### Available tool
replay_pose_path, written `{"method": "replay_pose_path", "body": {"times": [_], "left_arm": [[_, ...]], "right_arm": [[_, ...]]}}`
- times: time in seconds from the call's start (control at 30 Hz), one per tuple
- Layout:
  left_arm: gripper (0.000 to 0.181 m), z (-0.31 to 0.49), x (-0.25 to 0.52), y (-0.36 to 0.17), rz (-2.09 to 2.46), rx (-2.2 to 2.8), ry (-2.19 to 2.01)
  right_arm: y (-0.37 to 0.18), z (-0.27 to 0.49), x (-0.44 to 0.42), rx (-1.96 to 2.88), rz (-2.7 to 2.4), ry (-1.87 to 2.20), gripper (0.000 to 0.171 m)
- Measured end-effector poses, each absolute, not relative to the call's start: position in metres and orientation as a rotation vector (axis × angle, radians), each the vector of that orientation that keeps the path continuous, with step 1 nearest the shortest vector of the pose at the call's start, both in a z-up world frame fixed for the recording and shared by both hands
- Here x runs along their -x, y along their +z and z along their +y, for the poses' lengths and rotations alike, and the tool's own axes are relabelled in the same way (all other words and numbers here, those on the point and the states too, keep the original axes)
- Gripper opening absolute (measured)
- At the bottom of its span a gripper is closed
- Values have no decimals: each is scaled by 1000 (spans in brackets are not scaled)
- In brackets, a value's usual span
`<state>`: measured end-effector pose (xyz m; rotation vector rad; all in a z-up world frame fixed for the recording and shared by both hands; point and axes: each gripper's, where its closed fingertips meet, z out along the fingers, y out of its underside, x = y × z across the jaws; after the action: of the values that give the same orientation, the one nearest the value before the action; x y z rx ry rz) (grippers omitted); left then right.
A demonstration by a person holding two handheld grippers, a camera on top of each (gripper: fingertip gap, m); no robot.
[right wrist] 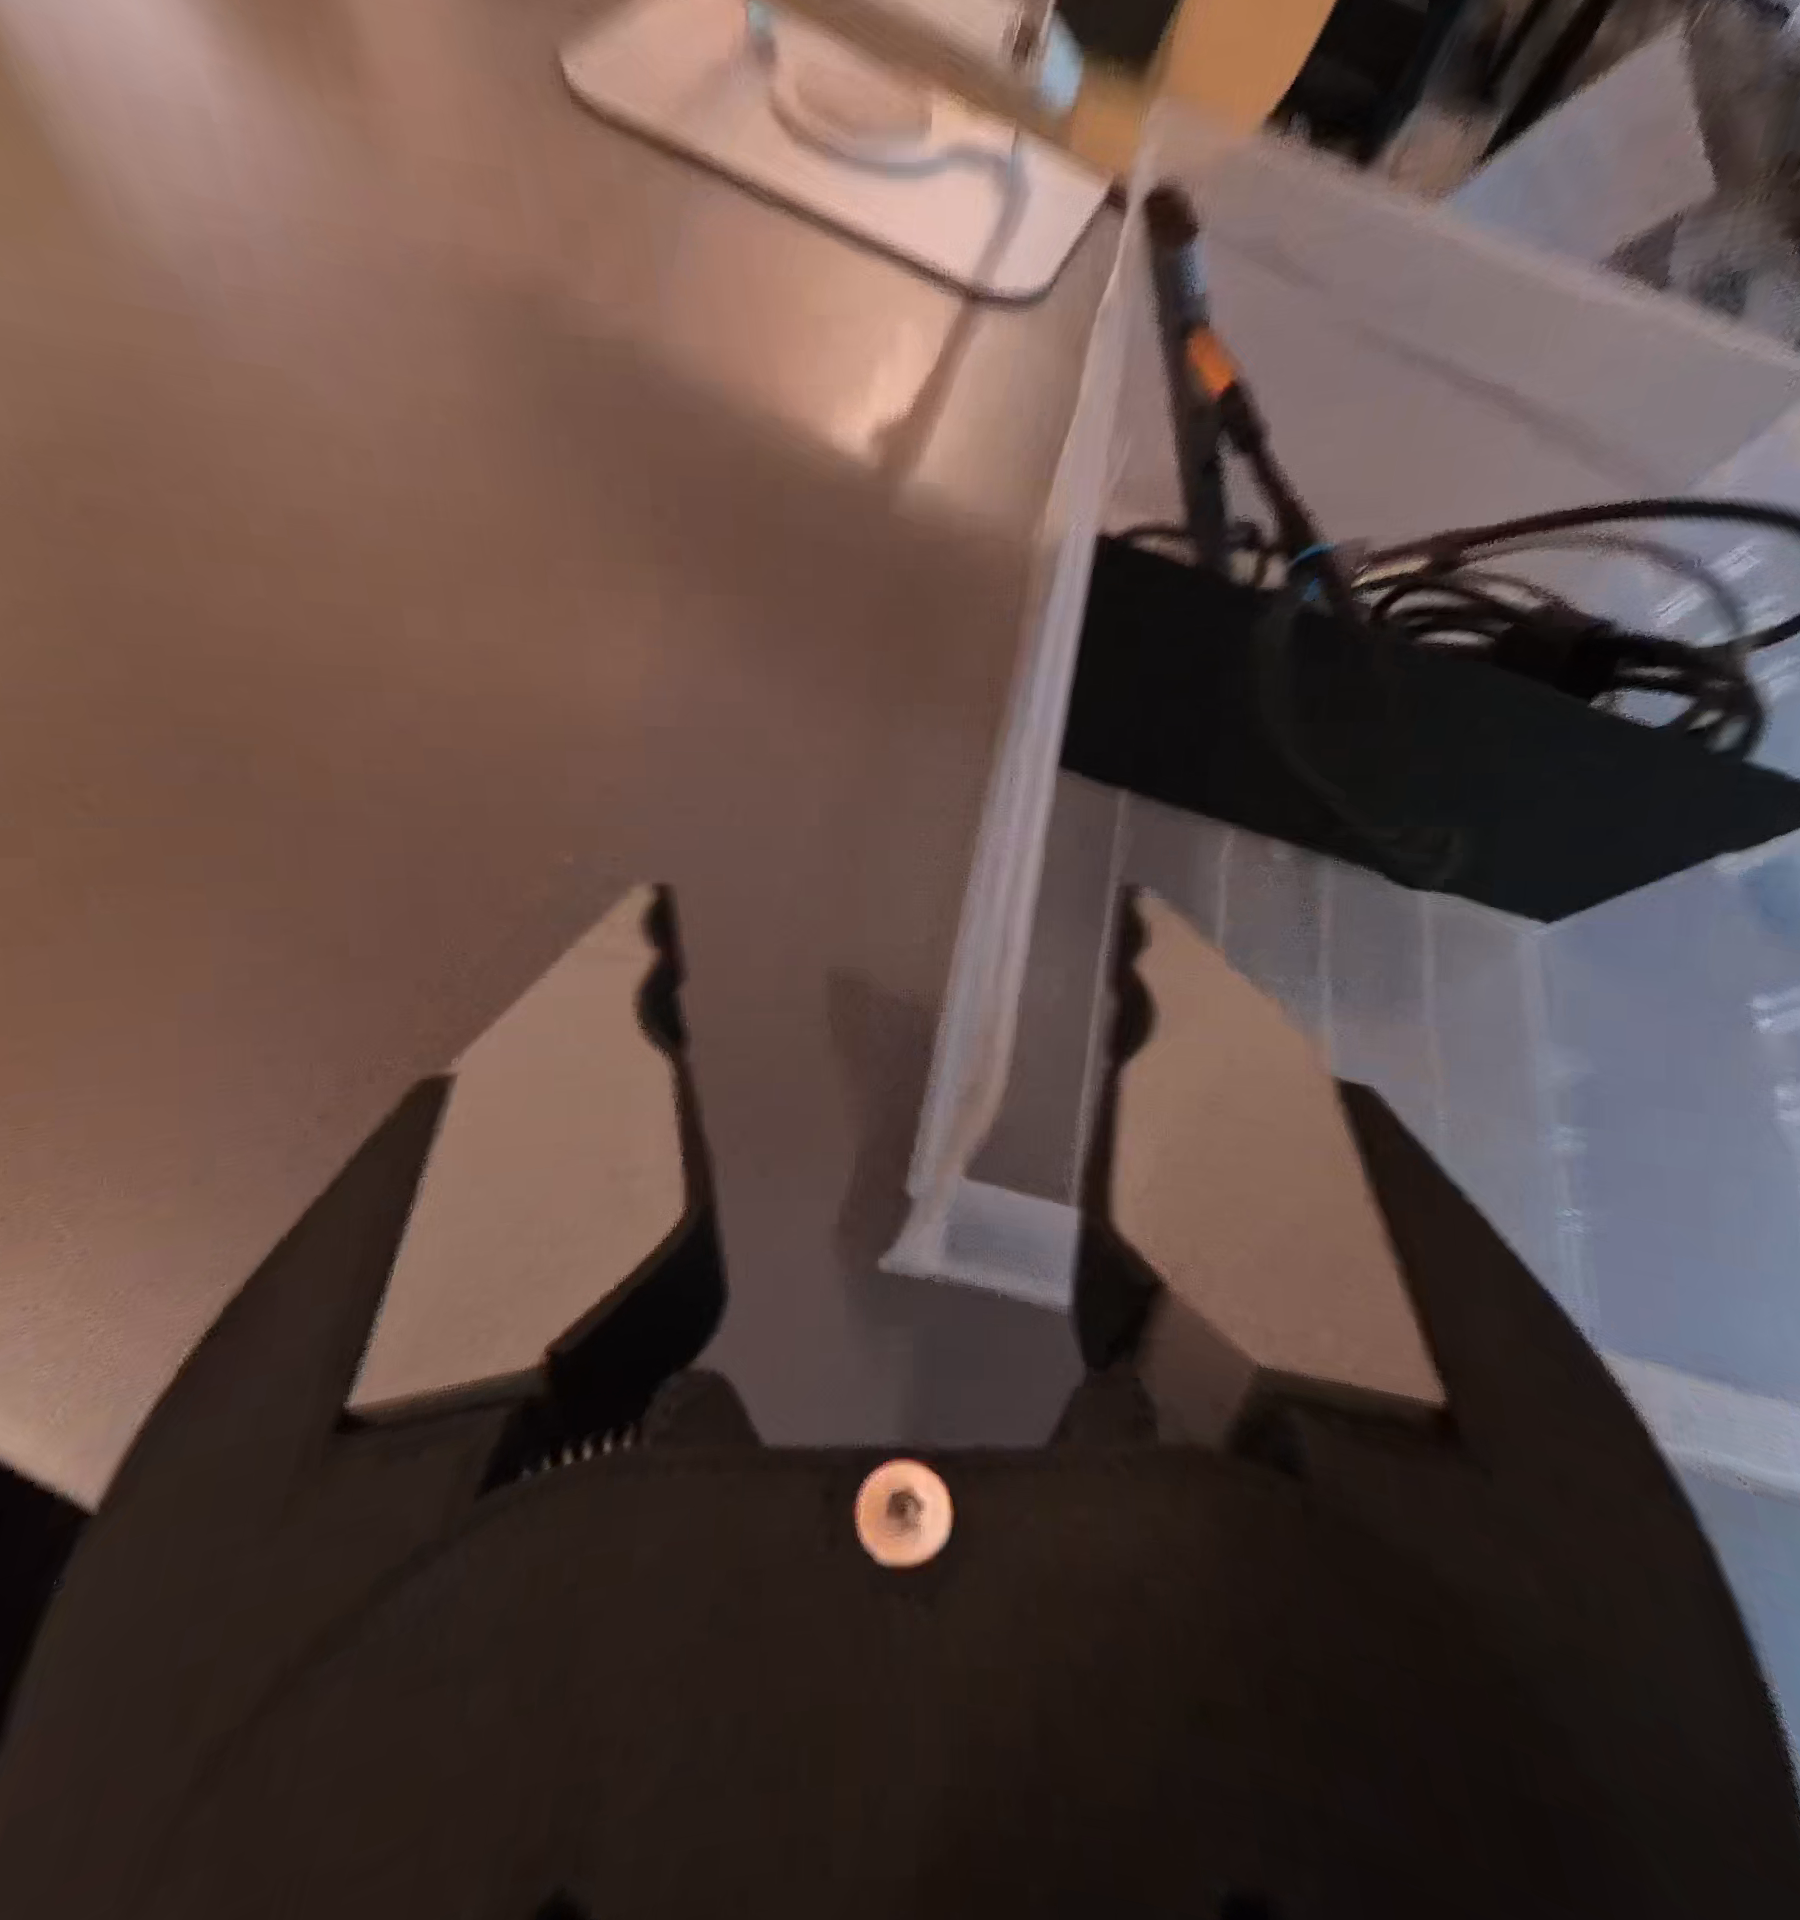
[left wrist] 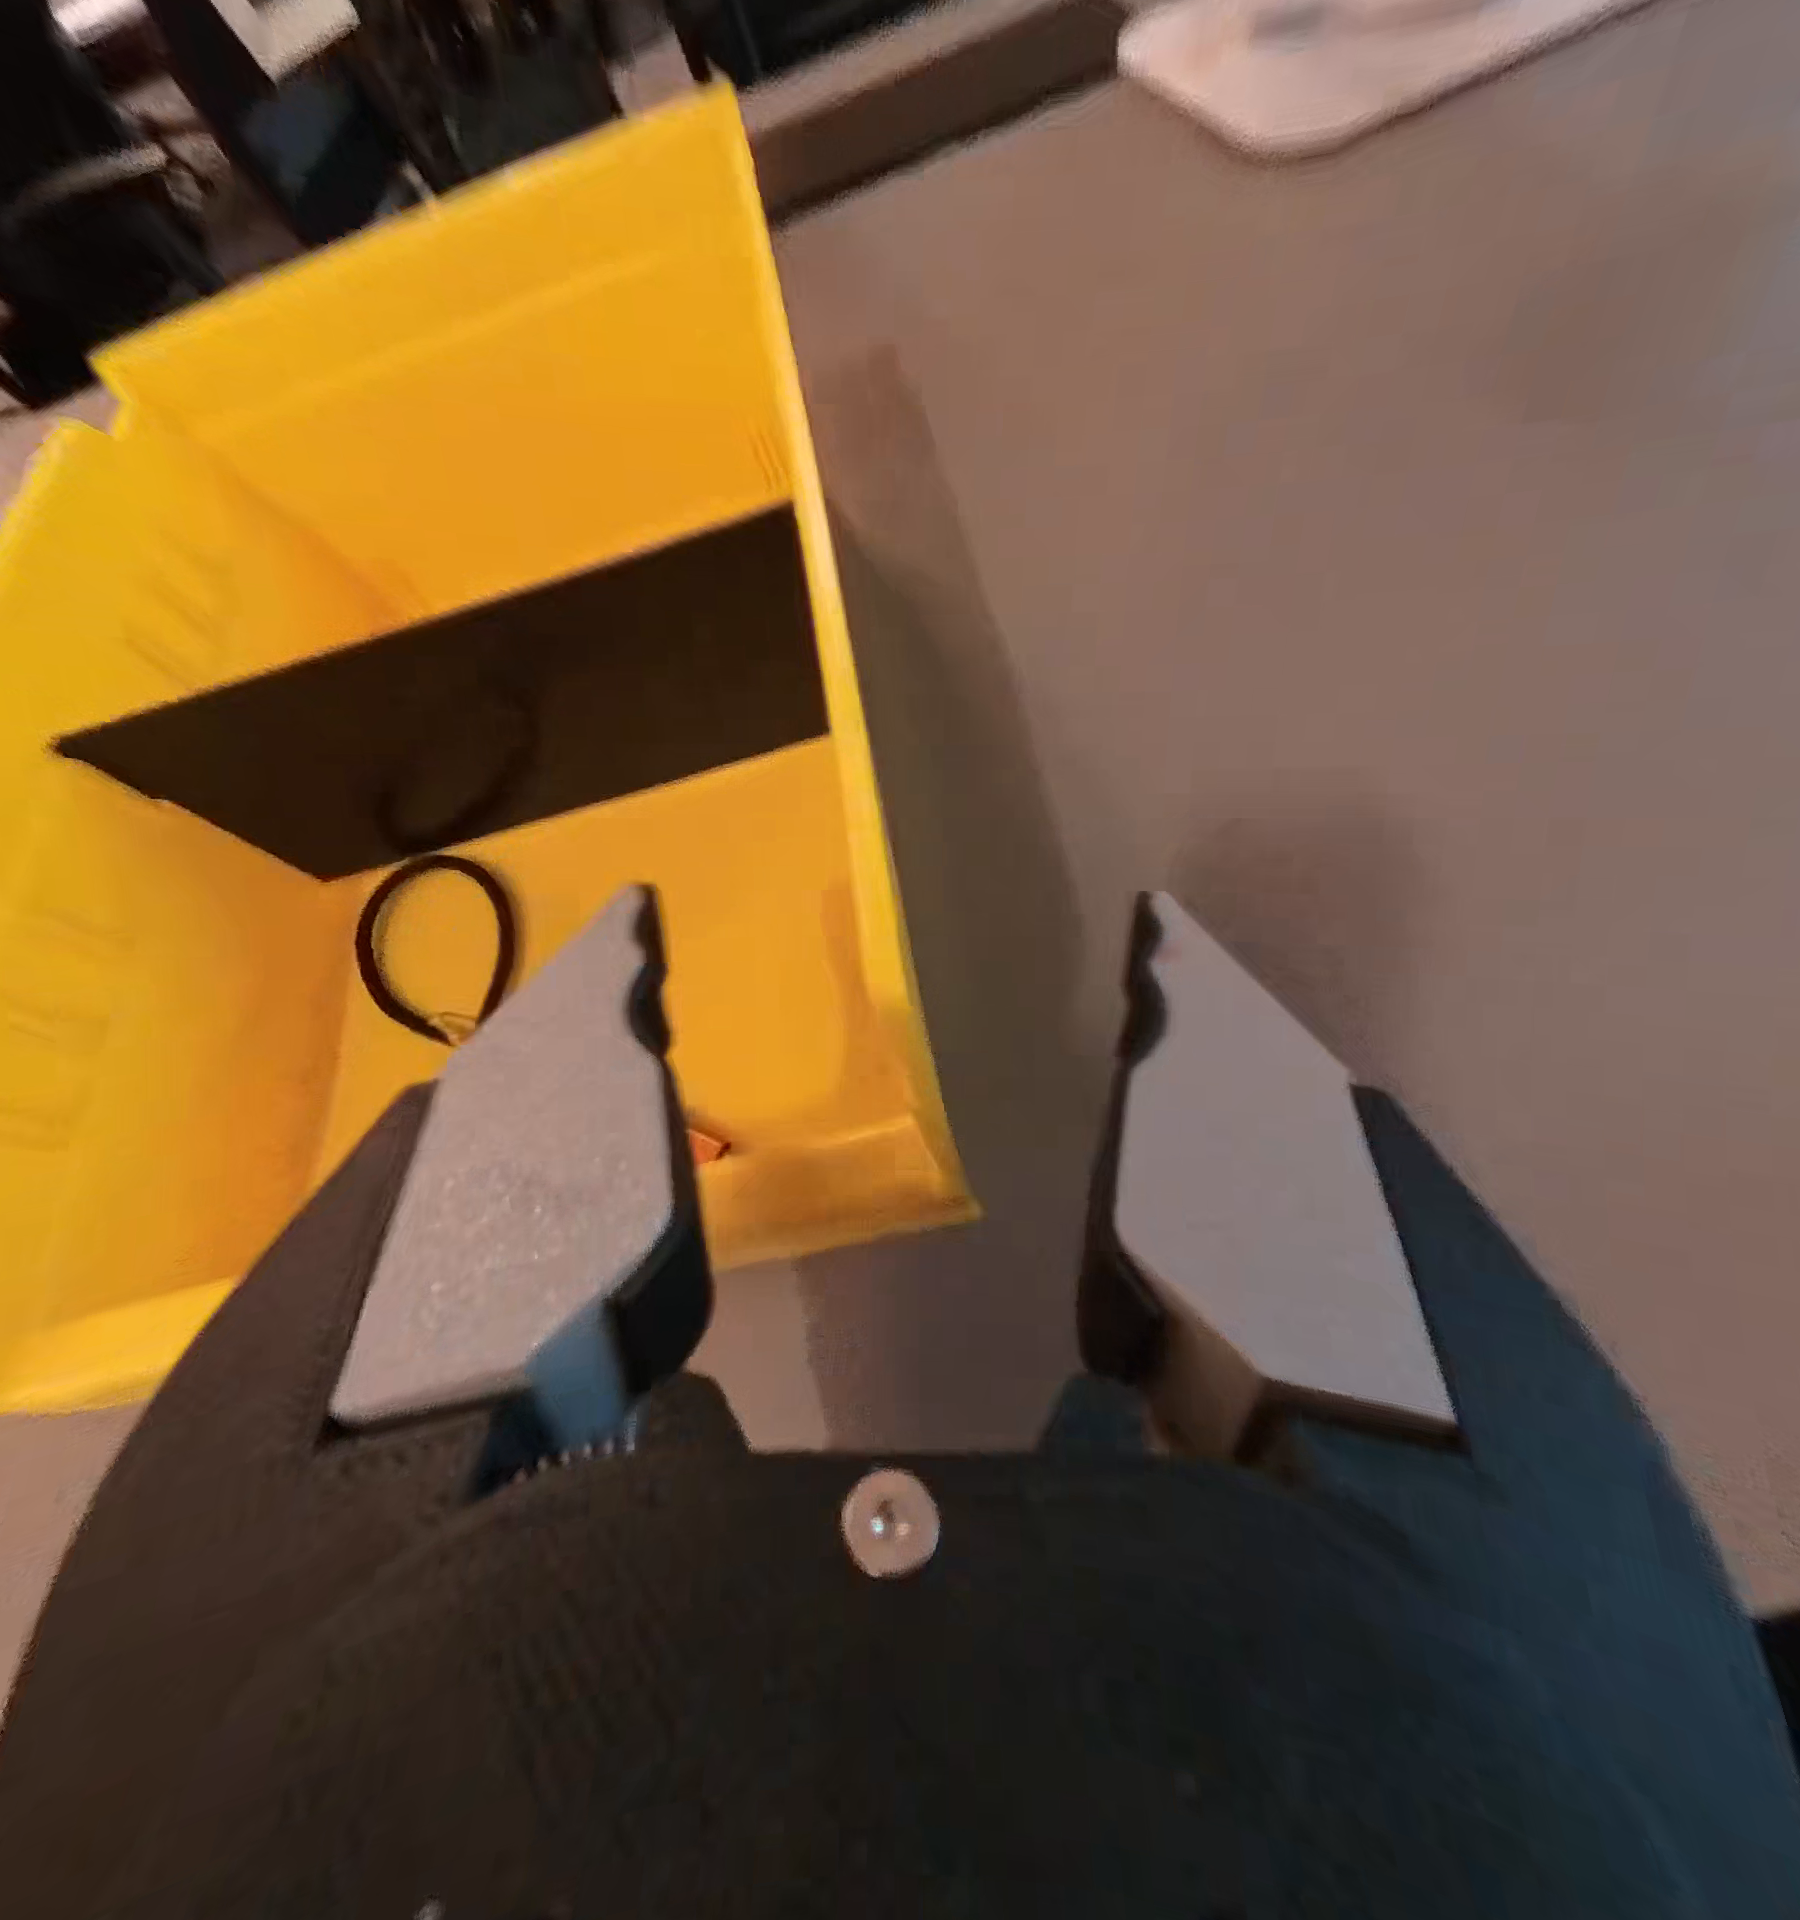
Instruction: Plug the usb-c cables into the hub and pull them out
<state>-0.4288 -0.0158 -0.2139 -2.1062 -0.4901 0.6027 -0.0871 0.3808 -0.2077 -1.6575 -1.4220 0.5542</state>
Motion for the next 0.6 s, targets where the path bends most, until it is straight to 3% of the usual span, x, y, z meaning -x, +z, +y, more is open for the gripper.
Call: {"method": "replay_pose_path", "body": {"times": [0.03, 0.1, 0.13, 0.17, 0.27, 0.6], "left_arm": [[67, -16, 435, -223, -460, 2146, 649], [13, -17, 442, -215, -363, 2126, 811], [7, -18, 445, -214, -397, 2128, 790], [6, -18, 446, -213, -386, 2124, 756], [4, -14, 447, -200, -389, 2050, 673], [5, -47, 442, -94, -394, 1795, 661]], "right_arm": [[-218, 381, 94, 1686, -1451, 517, 62], [-220, 384, 105, 1680, -1435, 435, 26], [-219, 376, 111, 1689, -1454, 447, 23], [-219, 362, 120, 1711, -1484, 500, 31], [-221, 328, 143, 1693, -1534, 416, 35], [-219, 137, 268, 1501, -1734, 752, 58]]}}
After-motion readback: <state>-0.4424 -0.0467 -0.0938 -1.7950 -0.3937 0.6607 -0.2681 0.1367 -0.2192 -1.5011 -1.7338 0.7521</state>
